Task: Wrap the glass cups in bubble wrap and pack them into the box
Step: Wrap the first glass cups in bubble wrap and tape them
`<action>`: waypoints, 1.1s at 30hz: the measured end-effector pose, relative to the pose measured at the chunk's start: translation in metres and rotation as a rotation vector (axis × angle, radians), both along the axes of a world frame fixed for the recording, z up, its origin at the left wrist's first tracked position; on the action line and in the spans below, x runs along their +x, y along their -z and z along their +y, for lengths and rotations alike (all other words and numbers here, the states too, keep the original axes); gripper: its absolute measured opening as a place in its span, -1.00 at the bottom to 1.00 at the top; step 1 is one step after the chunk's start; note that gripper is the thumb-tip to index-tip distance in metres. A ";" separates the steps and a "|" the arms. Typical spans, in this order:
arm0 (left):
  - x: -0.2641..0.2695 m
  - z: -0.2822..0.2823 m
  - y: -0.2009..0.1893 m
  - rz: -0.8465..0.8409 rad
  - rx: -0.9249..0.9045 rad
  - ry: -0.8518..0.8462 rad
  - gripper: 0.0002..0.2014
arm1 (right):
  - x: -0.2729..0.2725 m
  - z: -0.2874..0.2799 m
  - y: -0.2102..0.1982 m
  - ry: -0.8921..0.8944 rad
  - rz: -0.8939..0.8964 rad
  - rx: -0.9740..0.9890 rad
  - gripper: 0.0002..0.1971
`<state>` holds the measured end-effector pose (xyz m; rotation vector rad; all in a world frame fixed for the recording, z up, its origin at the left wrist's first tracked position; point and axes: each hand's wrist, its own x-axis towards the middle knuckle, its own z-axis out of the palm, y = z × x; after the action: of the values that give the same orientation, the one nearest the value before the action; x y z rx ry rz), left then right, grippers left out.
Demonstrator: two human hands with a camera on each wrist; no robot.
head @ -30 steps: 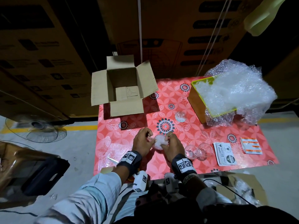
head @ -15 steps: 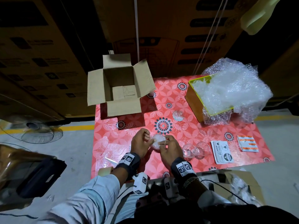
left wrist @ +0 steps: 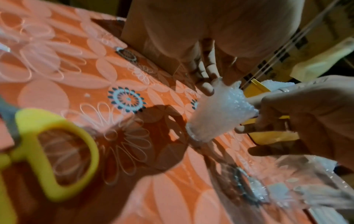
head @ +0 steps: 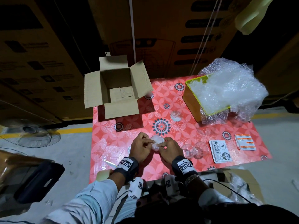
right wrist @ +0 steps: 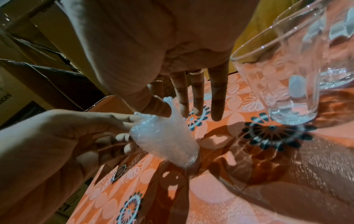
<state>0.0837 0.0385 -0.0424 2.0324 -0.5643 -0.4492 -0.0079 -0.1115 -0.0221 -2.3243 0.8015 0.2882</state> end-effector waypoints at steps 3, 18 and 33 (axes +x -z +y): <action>0.006 0.006 -0.004 -0.116 0.103 0.167 -0.80 | -0.001 0.001 0.000 -0.006 -0.025 0.036 -0.73; 0.009 0.002 -0.027 -0.324 0.543 0.430 -0.59 | -0.006 0.010 -0.019 -0.095 -0.043 -0.094 -0.81; 0.016 0.002 -0.013 -0.208 0.139 0.260 -0.91 | 0.011 0.009 -0.019 0.050 -0.209 0.160 -0.80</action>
<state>0.1000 0.0401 -0.0293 2.1617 -0.9544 -0.4424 0.0028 -0.1029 -0.0035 -2.1394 0.7045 0.0820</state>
